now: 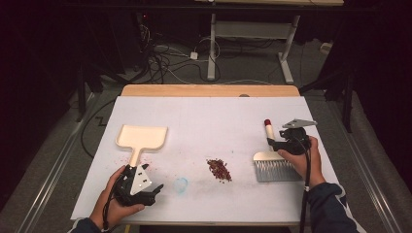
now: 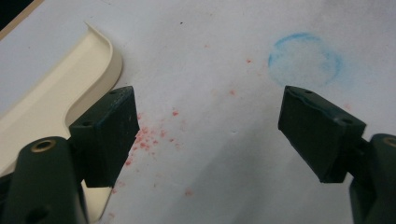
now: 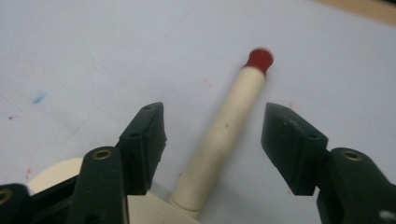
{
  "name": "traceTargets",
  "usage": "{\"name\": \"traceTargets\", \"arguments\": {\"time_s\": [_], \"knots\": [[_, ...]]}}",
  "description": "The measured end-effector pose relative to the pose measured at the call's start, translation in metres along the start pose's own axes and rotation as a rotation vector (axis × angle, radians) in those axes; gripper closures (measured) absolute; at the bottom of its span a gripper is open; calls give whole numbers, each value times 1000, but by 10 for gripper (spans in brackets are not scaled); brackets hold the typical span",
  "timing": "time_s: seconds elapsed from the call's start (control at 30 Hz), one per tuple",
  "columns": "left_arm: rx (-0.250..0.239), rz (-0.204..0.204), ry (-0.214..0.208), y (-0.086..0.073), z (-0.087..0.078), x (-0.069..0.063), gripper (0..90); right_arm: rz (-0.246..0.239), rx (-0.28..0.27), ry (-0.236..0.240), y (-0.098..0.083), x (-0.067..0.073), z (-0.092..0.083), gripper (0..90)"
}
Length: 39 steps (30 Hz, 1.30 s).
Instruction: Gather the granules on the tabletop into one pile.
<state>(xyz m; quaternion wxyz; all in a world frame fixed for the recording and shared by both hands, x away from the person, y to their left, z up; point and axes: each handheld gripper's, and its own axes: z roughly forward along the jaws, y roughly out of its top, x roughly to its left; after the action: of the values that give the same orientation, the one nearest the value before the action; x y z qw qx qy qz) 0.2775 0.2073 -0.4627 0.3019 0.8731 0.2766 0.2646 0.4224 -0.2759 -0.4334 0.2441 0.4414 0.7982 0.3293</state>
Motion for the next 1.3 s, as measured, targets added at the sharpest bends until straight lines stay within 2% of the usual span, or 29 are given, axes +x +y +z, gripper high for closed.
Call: {"name": "traceTargets", "arguments": {"time_s": [0.1,0.2,0.3,0.43,0.63,0.9,1.07,1.17,1.3], "knots": [[-1,-2,2,0,0,0,192,-19,-81,6,3,3,-11,379],[0,-3,4,0,0,0,192,-39,-137,10,6,8,-21,371],[-1,-7,1,0,0,0,192,-56,-169,1,7,14,-30,338],[-7,-30,0,0,0,2,191,-60,-214,23,7,20,-42,307],[-11,-24,-1,1,1,2,191,-80,-289,23,6,31,-60,242],[-13,-20,-2,2,2,2,188,-145,-325,2,-5,45,-75,203],[-17,-19,-3,4,3,3,185,-151,-331,11,-17,50,-78,188],[-17,-19,-2,5,4,3,185,-184,-337,3,-25,56,-81,188],[-22,-25,-2,5,4,4,185,-211,-344,18,-38,63,-84,188]]}}
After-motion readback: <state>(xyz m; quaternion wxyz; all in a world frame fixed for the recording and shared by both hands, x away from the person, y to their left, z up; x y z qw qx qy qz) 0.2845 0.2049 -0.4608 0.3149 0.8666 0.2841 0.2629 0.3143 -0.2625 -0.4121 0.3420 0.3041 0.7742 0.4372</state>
